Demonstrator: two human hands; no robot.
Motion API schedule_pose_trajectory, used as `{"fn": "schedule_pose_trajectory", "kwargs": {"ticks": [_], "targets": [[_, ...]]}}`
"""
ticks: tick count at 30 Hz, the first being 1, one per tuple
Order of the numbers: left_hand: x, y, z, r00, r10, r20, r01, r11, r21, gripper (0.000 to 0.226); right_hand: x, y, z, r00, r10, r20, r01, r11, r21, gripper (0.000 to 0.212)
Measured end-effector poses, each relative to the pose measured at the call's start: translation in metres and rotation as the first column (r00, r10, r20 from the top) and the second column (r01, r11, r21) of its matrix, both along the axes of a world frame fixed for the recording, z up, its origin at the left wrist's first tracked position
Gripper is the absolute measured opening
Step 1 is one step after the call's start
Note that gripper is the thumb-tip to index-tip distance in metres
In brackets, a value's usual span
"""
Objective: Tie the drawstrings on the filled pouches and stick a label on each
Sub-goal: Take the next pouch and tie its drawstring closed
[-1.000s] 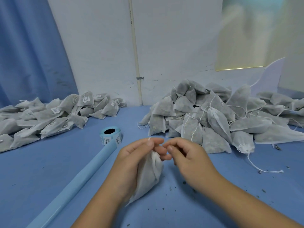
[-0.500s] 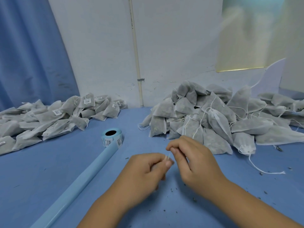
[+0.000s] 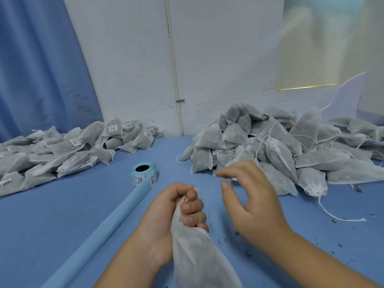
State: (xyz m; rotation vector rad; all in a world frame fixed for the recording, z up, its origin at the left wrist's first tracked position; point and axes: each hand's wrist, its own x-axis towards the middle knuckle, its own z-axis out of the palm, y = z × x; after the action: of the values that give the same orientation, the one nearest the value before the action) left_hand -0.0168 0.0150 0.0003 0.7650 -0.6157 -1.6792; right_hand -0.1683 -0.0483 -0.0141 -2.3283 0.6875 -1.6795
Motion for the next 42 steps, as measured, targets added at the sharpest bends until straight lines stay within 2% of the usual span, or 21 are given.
{"fn": "schedule_pose_trajectory", "kwargs": {"ticks": [3, 5, 9, 12, 17, 22, 28, 31, 35, 42], "targets": [[0.002, -0.002, -0.002, 0.998, -0.02, -0.059, 0.02, 1.0, 0.0, 0.023, -0.001, 0.01, 0.007, 0.984, 0.152, 0.093, -0.156, 0.987, 0.044, 0.013], [0.002, -0.002, -0.003, 0.998, -0.044, -0.054, 0.043, 0.999, -0.014, 0.023, 0.002, 0.018, 0.006, 0.968, 0.235, 0.087, -0.248, 0.951, 0.187, 0.009], [0.0, -0.001, -0.004, 0.994, -0.106, 0.013, 0.107, 0.993, -0.054, 0.024, 0.008, 0.018, 0.002, 0.954, 0.268, 0.132, -0.298, 0.823, 0.484, 0.02], [-0.002, 0.001, -0.003, 0.989, -0.106, 0.107, 0.114, 0.991, -0.066, 0.023, 0.007, 0.016, 0.003, 0.947, 0.282, 0.151, -0.316, 0.75, 0.581, 0.021], [-0.003, 0.001, -0.003, 0.968, -0.032, 0.248, 0.05, 0.996, -0.068, 0.025, 0.002, 0.016, 0.01, 0.921, 0.358, 0.157, -0.368, 0.662, 0.653, 0.022], [-0.004, 0.002, -0.002, 0.927, 0.024, 0.374, 0.011, 0.996, -0.089, 0.024, 0.001, 0.015, 0.013, 0.922, 0.369, 0.12, -0.341, 0.625, 0.702, 0.021], [-0.002, 0.005, 0.001, 0.849, 0.042, 0.527, 0.049, 0.986, -0.157, 0.021, -0.003, 0.011, 0.012, 0.91, 0.412, 0.05, -0.296, 0.562, 0.773, 0.021], [0.0, 0.006, 0.002, 0.826, 0.02, 0.563, 0.081, 0.985, -0.154, 0.024, -0.002, 0.01, 0.01, 0.892, 0.449, 0.054, -0.315, 0.531, 0.786, 0.012], [0.005, 0.007, 0.003, 0.812, -0.007, 0.583, 0.097, 0.988, -0.124, 0.022, -0.001, 0.007, 0.006, 0.862, 0.497, 0.096, -0.37, 0.487, 0.791, 0.01], [0.004, 0.007, 0.004, 0.821, 0.018, 0.571, 0.02, 0.998, -0.06, 0.017, 0.0, 0.003, 0.002, 0.866, 0.492, 0.085, -0.365, 0.506, 0.782, 0.01]]}}
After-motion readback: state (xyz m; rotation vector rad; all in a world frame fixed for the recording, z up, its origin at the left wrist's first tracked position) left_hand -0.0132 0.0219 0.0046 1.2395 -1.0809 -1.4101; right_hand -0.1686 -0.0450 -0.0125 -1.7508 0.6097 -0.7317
